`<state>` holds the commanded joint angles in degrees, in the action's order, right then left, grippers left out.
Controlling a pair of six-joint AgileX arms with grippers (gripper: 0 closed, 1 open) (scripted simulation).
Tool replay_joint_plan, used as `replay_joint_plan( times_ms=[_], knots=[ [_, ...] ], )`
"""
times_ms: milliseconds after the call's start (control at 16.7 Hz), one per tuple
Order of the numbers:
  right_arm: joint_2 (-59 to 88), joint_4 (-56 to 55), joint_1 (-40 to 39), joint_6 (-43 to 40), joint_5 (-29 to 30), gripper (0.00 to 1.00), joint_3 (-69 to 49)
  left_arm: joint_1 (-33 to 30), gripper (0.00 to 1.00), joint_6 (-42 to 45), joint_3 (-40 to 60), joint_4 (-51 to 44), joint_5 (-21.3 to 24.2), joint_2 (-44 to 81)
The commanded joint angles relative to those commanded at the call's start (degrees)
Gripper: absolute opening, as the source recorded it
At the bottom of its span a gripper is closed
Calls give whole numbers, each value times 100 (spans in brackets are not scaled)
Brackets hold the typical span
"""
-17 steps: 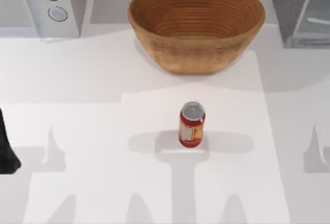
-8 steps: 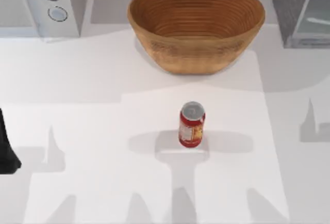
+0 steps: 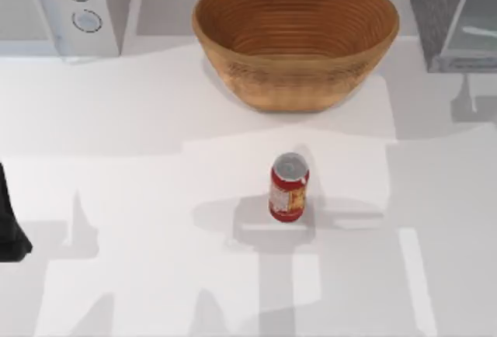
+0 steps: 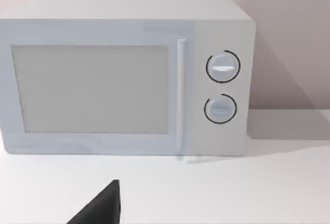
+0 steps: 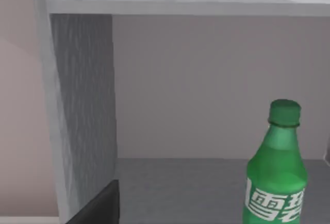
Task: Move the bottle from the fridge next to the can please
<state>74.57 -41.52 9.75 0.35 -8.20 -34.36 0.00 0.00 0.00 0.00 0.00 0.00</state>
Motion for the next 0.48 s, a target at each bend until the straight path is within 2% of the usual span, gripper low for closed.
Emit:
replay_joint_plan(
  times_ms=[240, 480],
  knots=[
    [2504, -1193, 278, 10, -252, 100, -982, 0, 100, 0, 0, 0, 0, 0],
    [4136, -2112, 480, 9, -435, 100, -1748, 0, 100, 0, 0, 0, 0, 0]
  ],
)
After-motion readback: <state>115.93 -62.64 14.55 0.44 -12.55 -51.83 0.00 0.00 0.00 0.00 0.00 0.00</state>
